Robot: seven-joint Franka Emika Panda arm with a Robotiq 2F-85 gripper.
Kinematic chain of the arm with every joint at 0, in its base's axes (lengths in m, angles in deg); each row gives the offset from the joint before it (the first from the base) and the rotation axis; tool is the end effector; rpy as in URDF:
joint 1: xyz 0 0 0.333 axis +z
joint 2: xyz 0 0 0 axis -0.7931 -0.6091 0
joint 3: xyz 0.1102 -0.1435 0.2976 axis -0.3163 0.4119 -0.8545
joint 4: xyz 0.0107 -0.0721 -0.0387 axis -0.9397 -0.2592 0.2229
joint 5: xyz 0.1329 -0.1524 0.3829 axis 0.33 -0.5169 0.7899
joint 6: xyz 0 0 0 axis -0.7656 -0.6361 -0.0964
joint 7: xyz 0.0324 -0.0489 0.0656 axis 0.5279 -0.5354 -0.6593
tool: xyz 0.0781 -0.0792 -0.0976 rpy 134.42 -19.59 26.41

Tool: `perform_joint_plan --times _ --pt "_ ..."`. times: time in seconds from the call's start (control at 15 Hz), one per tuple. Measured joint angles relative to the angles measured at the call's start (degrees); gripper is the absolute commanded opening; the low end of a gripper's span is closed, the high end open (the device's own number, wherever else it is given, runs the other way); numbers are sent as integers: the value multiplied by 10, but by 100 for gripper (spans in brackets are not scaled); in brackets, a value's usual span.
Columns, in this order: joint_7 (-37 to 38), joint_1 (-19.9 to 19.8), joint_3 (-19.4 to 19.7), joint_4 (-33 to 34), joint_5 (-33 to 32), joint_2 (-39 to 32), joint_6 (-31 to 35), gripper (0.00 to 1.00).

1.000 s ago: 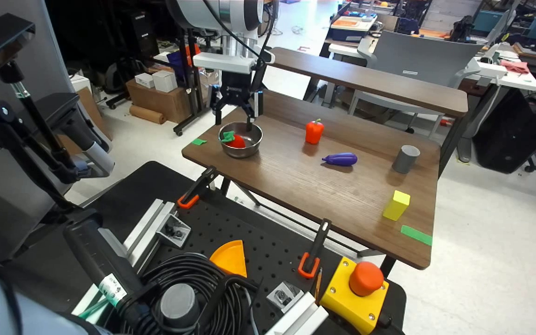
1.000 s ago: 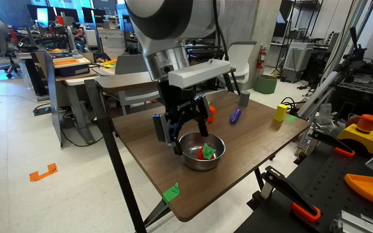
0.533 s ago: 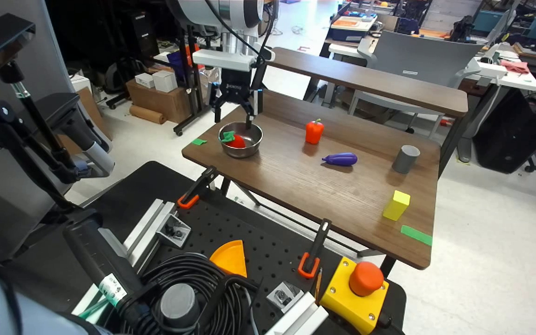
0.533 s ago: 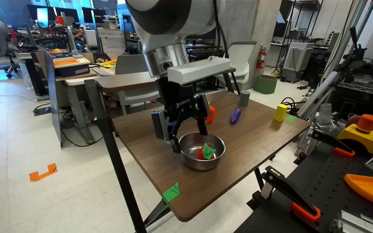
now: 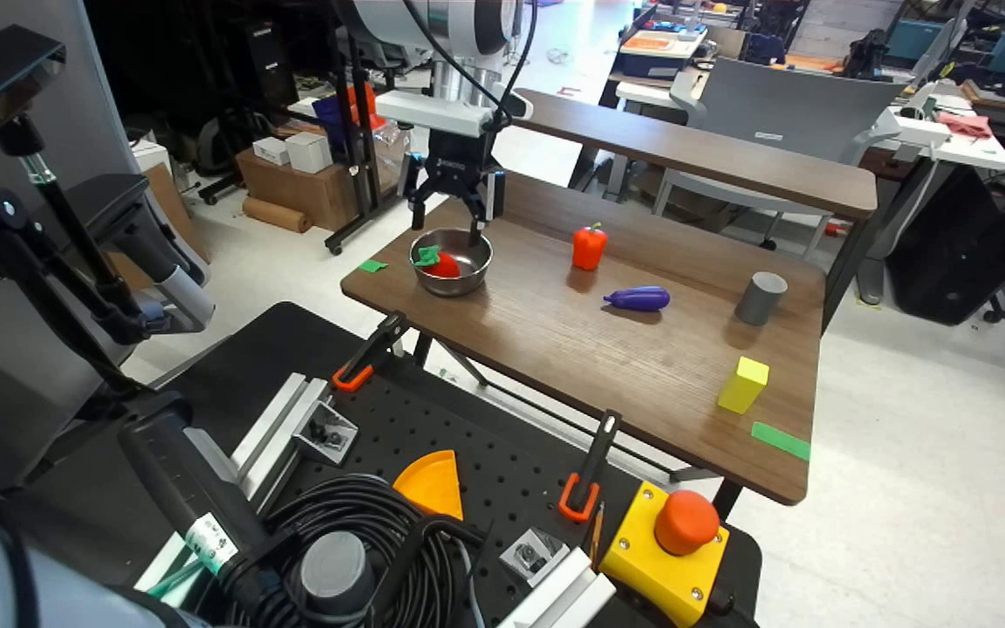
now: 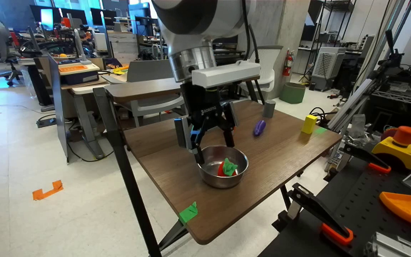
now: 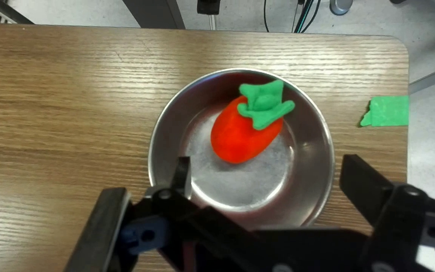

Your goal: Remove the red plushy from the metal bowl and put it on the table

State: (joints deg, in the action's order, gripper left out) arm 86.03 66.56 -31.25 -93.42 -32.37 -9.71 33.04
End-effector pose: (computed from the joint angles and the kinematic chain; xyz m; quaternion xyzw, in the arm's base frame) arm 0.6077 0.2171 0.0918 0.9799 0.0464 -0.1906 0.0373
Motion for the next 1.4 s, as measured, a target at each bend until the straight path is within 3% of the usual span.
perform_joint_plan --times 0.13,0.2,0.33,0.93,1.4 --pt "0 -6 0 -3 5 0 -3 95" --pt "0 -7 0 -4 7 0 -8 74" --pt "0 -8 0 -5 11 -2 -19 68" --pt "0 -7 0 -5 16 -3 -34 1" --pt "0 -13 0 6 41 -14 -65 0"
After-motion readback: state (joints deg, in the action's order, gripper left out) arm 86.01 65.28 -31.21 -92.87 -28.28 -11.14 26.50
